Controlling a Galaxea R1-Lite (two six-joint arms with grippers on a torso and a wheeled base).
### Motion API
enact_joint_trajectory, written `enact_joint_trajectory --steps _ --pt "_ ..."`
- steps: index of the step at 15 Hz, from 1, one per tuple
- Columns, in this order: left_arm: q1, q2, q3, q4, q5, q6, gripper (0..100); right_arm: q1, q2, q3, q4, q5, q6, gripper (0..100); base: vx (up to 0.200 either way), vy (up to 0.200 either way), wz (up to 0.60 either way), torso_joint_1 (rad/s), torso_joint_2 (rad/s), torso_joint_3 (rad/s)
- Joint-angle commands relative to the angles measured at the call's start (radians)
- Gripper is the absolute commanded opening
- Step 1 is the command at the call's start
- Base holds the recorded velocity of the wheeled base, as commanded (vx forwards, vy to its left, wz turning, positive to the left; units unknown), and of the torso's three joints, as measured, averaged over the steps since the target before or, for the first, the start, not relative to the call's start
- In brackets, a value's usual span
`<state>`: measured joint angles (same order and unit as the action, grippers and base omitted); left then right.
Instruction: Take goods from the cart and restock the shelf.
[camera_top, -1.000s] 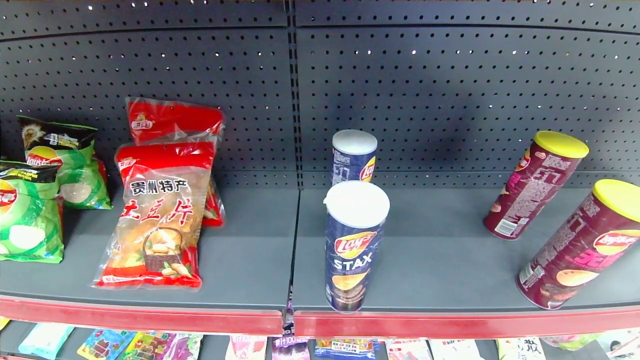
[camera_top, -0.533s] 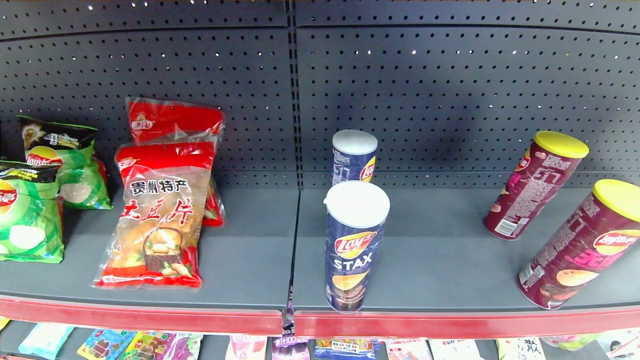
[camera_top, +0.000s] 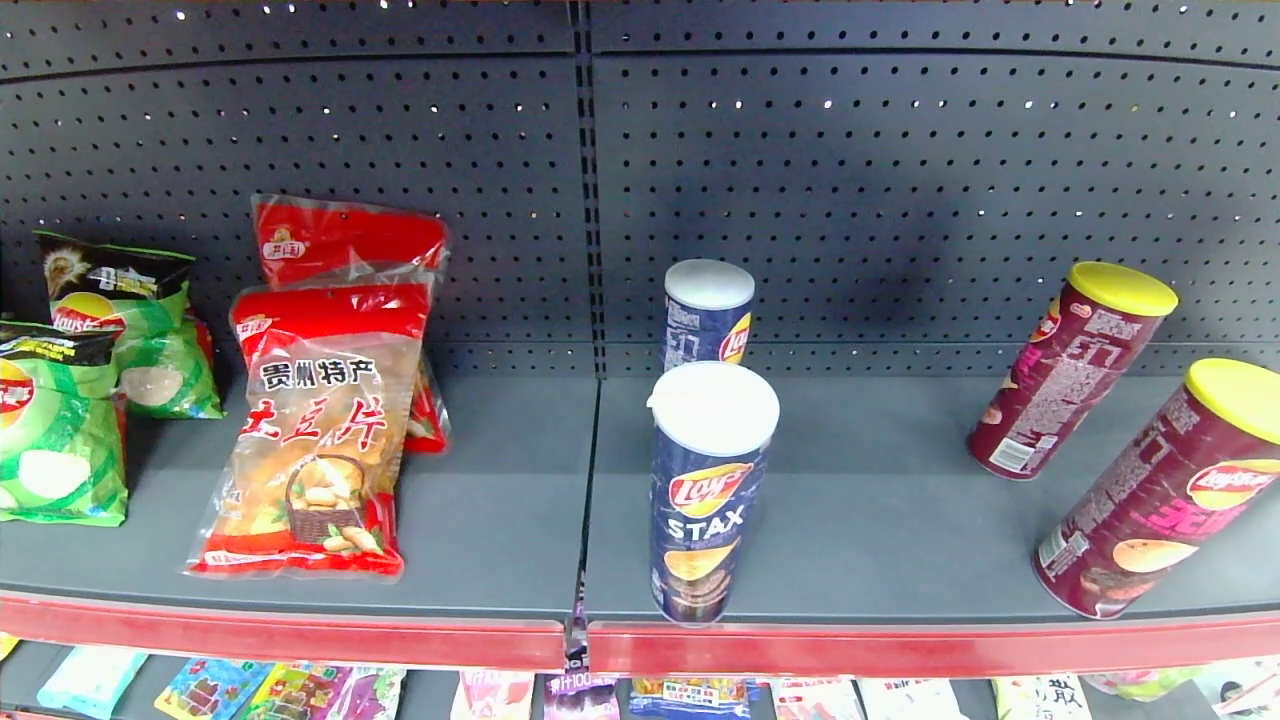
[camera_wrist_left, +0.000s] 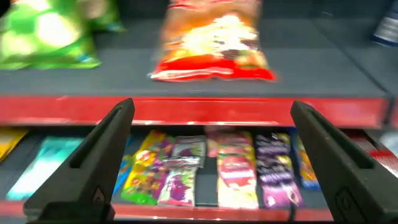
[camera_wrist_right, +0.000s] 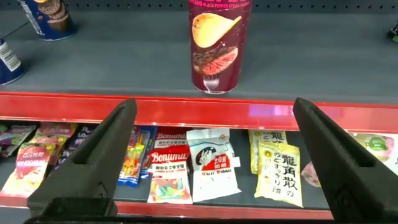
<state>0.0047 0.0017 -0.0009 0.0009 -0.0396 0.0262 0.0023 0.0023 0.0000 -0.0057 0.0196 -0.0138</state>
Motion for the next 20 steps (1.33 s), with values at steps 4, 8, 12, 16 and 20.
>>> enact_joint_trajectory --steps 4,8,12,16,20 --pt "0.000 -0.002 0.001 0.001 -0.002 -0.011 100 0.001 -0.001 0.000 0.000 0.002 0.003 100 0.000 0.000 0.00 0.000 0.00 0.000" --pt "0.000 -0.002 0.001 0.001 -0.002 -0.009 100 0.001 -0.001 0.000 0.000 0.002 0.003 100 -0.150 0.000 0.00 0.004 0.00 -0.001" --pt "0.000 -0.002 0.001 0.001 -0.003 -0.014 100 0.001 -0.001 0.000 0.000 0.002 0.003 100 -0.050 0.000 0.00 0.004 0.00 0.001" --pt "0.000 -0.002 0.001 0.001 -0.003 -0.012 100 0.001 -0.001 0.000 0.000 0.002 0.002 100 0.000 -0.150 0.00 0.008 0.01 0.003" --pt "0.000 -0.002 0.001 0.001 -0.002 -0.012 100 0.001 -0.001 0.000 0.000 0.002 0.003 100 0.000 -0.200 0.00 0.010 0.00 0.004"
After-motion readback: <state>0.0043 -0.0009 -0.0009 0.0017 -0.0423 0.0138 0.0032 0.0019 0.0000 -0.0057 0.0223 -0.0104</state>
